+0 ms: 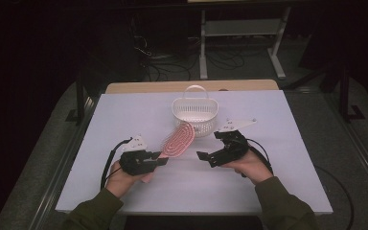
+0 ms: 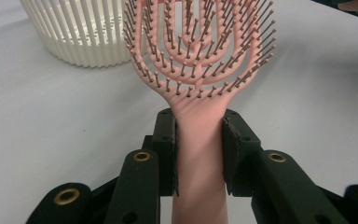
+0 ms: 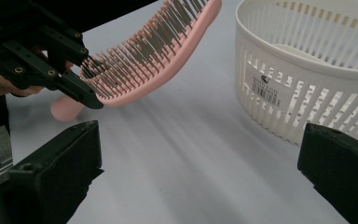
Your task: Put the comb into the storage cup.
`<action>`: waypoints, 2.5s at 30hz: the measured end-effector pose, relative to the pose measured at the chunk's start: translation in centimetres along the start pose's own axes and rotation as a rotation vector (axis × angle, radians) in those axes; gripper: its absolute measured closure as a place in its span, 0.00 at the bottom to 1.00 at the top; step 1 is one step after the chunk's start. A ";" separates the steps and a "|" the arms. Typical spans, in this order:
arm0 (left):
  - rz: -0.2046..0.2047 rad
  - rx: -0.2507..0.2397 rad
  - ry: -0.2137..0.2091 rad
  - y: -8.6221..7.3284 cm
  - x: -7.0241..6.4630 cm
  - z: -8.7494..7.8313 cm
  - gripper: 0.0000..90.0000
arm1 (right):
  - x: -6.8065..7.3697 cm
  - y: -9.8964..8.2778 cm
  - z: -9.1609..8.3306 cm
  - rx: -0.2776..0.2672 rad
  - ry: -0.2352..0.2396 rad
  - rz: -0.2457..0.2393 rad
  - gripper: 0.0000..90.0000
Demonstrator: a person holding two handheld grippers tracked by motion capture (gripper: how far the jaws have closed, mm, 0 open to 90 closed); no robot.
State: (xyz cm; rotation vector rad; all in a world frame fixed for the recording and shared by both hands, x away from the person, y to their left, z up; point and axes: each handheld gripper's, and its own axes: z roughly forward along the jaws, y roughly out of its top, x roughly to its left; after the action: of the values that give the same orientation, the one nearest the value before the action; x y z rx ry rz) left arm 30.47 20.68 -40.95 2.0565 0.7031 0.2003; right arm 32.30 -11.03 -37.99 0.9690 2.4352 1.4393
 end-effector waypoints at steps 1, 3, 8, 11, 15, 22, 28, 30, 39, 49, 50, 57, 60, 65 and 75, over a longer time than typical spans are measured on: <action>0.002 0.000 0.001 0.0 0.0 0.0 0.78 | 0.0 0.1 0.1 -0.003 0.006 -0.003 0.00; 0.004 0.000 0.005 0.0 0.0 0.0 0.78 | 0.0 0.2 0.2 -0.002 0.008 -0.002 0.00; 0.007 -0.001 0.012 -0.1 -0.2 0.0 0.78 | -0.1 0.6 0.6 -0.016 0.020 0.016 0.00; 0.011 -0.001 0.012 -0.1 -0.3 0.0 0.78 | -0.1 0.8 0.8 -0.022 0.030 0.017 0.00; 0.011 -0.006 0.014 -0.1 -0.4 0.0 0.78 | -0.1 1.1 1.1 -0.029 0.041 0.024 0.00; 0.015 -0.010 0.019 -0.1 -0.4 -0.1 0.78 | -0.1 1.6 1.7 -0.030 0.060 0.020 0.00; 0.018 -0.022 0.024 -0.1 -0.5 0.0 0.78 | -0.2 1.8 2.3 -0.015 0.073 0.023 0.00; 0.014 -0.026 0.028 -0.1 -0.6 0.1 0.78 | -0.2 1.9 2.4 -0.014 0.076 0.025 0.00; 0.011 -0.027 0.040 -0.2 -0.7 0.3 0.78 | -0.1 2.7 3.2 -0.023 0.094 0.025 0.00; 0.014 -0.039 0.046 0.0 -1.2 0.6 0.78 | 0.1 3.1 4.0 -0.038 0.113 0.040 0.00; 0.016 -0.041 0.047 0.0 -1.2 0.7 0.78 | 0.1 3.1 4.1 -0.040 0.117 0.042 0.00; 0.026 -0.046 0.050 0.1 -1.5 0.8 0.78 | 0.1 3.4 4.7 -0.045 0.126 0.053 0.00; 0.029 -0.052 0.053 0.2 -1.6 0.8 0.78 | 0.0 3.5 4.8 -0.051 0.127 0.058 0.00; 0.030 -0.060 0.056 0.2 -1.6 0.7 0.78 | 0.1 3.7 5.2 -0.055 0.137 0.064 0.00; 0.039 -0.065 0.060 0.2 -1.8 0.7 0.78 | 0.3 3.5 5.4 -0.044 0.144 0.077 0.00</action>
State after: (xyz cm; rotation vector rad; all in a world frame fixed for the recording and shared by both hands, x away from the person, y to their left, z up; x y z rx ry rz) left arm 29.37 19.13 -40.92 2.0099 0.6849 0.3049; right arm 36.01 -5.74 -37.93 0.9929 2.4787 1.6350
